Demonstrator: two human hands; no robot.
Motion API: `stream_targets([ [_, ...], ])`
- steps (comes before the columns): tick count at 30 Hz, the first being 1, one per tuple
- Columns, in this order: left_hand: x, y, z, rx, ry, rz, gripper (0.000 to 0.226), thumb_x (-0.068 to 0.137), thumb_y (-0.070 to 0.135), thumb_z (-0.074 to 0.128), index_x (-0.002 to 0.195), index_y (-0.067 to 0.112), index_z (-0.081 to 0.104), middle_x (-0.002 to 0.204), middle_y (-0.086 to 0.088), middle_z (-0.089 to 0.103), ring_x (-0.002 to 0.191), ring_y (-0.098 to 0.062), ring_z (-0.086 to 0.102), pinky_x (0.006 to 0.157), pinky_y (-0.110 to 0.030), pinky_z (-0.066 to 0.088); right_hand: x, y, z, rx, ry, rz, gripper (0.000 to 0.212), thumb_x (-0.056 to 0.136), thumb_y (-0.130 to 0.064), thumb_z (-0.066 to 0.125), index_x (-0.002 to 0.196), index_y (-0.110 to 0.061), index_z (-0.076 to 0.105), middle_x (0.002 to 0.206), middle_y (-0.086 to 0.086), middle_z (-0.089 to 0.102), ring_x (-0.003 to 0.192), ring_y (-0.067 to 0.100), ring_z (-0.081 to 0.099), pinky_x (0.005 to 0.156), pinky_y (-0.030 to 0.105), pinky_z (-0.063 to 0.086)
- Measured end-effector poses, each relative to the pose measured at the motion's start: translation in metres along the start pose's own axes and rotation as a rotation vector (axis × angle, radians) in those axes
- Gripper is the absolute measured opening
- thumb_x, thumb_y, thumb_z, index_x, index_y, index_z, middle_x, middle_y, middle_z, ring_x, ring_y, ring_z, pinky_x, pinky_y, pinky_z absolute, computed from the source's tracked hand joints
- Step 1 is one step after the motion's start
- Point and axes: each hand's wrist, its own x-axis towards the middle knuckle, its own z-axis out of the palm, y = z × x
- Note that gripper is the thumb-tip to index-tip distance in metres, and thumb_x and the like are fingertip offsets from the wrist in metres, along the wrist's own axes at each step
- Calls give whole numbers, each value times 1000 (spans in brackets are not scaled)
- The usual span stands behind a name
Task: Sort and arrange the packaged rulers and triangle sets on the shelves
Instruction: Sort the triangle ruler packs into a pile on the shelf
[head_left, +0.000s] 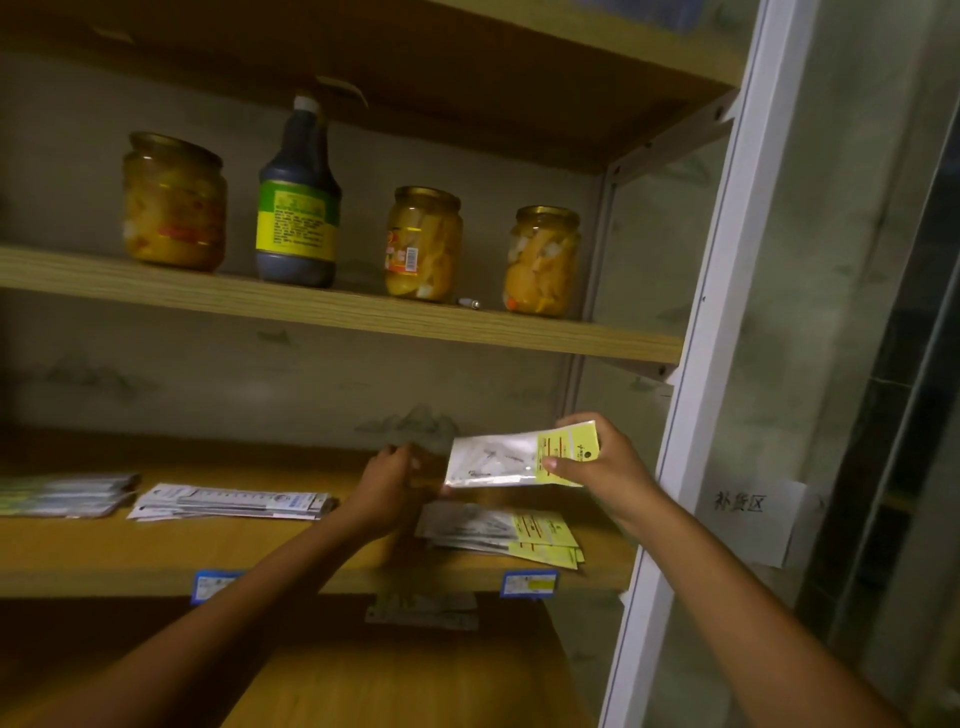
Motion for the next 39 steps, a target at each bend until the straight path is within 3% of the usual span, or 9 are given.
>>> stream_targets([
  [4,-4,2,-5,-7,75,5,37,84,-1,59,120,5,55,120,-16,56,109,-31,52,82,-27,39,-11,7,5,-20,-135,21,40,79,-9,78,111,-24,59,106,3,68,97,18,67,75,29,59],
  [8,-10,4,-7,-26,79,7,44,83,-9,46,121,10,57,119,-12,54,110,-27,52,85,-27,40,-12,19,12,-143,-169,24,41,77,-13,81,109,-26,59,104,-1,68,97,15,66,77,30,58],
  [12,-12,8,-8,-20,113,27,44,83,-10,43,119,9,59,117,-13,54,110,-29,52,83,-23,36,-7,30,18,-318,-123,-24,41,71,-16,84,105,-24,61,99,-3,67,90,13,63,72,30,52],
  [16,-12,9,-9,-6,118,44,42,84,-8,45,120,10,59,117,-12,53,110,-29,52,84,-23,37,1,39,24,-440,-109,-58,39,71,-20,83,102,-26,61,97,-4,66,88,13,63,75,35,56],
  [21,-12,6,-11,-18,97,47,43,81,-8,48,117,12,60,109,-3,49,108,-25,53,82,-22,38,9,51,27,-610,-116,-37,46,65,-40,84,102,-31,58,99,-3,65,86,15,63,73,35,56],
  [29,-8,-1,-10,-14,71,33,42,81,-6,48,115,16,60,116,-7,51,109,-20,53,88,-28,46,14,42,24,-809,-111,-184,54,77,-47,73,123,-27,54,123,-2,48,122,20,42,93,32,41],
  [34,0,-1,-10,-27,79,26,46,77,-7,47,112,17,62,116,-8,54,108,-21,55,89,-30,47,16,21,18,-762,-406,-163,69,78,-55,70,138,-34,42,144,-5,37,135,17,33,108,41,37],
  [39,7,2,-8,-55,55,21,46,78,-8,46,114,18,61,116,-7,53,109,-20,52,88,-30,47,17,24,17,-761,-721,-45,88,74,-51,78,146,-35,31,149,-8,35,129,16,41,102,38,44],
])
